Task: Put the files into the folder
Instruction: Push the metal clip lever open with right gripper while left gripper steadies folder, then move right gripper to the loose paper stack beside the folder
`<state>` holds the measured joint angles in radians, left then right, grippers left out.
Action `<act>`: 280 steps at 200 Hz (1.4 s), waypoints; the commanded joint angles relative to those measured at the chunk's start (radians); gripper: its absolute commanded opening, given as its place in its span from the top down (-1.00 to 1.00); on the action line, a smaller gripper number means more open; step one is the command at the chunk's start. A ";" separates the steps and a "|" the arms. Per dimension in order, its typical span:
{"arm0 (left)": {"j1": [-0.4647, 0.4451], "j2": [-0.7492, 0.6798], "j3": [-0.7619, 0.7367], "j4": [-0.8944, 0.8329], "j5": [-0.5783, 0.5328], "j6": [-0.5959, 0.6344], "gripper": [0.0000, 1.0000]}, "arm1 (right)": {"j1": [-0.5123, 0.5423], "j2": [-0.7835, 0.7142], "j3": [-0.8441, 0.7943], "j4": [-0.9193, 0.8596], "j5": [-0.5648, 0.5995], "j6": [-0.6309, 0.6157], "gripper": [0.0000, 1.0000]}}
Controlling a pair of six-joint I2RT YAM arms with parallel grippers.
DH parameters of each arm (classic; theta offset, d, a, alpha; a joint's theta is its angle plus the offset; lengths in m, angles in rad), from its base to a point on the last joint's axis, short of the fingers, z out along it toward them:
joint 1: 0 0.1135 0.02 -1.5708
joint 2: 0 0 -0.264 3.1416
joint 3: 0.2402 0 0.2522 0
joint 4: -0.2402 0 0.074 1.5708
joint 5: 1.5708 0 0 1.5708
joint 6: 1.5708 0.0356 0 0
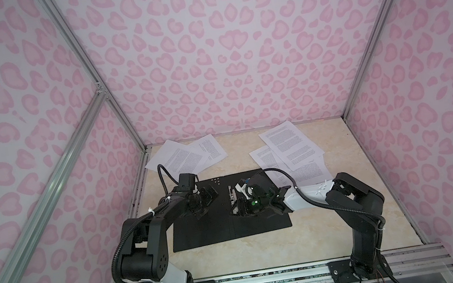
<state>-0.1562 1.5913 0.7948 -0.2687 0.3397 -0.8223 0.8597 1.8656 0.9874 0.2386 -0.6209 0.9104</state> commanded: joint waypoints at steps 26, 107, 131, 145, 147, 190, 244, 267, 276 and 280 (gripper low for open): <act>0.002 0.017 -0.036 -0.142 -0.143 0.025 -0.93 | -0.018 -0.090 -0.088 -0.097 0.135 -0.075 1.00; 0.092 -0.034 -0.018 -0.199 -0.163 0.050 -0.92 | -0.493 -0.356 -0.191 -0.435 0.327 -0.236 -0.07; 0.091 -0.045 0.015 -0.199 -0.112 0.077 -0.93 | -0.650 -0.326 -0.097 -0.523 0.399 -0.330 -0.41; 0.082 -0.086 0.038 -0.208 -0.076 0.101 -0.93 | -0.733 -0.272 -0.016 -0.541 0.422 -0.352 -0.51; 0.081 -0.092 0.044 -0.210 -0.072 0.105 -0.93 | -0.737 -0.267 -0.009 -0.542 0.424 -0.353 -0.52; -0.017 -0.244 0.153 -0.293 -0.019 0.170 -0.93 | -0.835 -0.003 0.310 -0.595 0.537 -0.458 -0.67; -0.203 -0.286 0.210 -0.314 -0.019 0.196 -0.93 | -0.830 0.307 0.667 -0.691 0.397 -0.559 -0.67; -0.243 -0.269 0.195 -0.293 -0.037 0.189 -0.93 | -0.802 0.352 0.700 -0.726 0.344 -0.595 -0.60; -0.254 -0.255 0.192 -0.291 -0.046 0.186 -0.93 | -0.781 0.351 0.693 -0.737 0.344 -0.614 -0.60; -0.256 -0.249 0.189 -0.287 -0.046 0.184 -0.93 | -0.772 0.352 0.688 -0.743 0.348 -0.619 -0.61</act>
<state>-0.3920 1.3178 0.9916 -0.5556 0.3161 -0.6430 0.0486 2.2047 1.6798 -0.4305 -0.2195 0.3592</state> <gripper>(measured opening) 0.966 0.797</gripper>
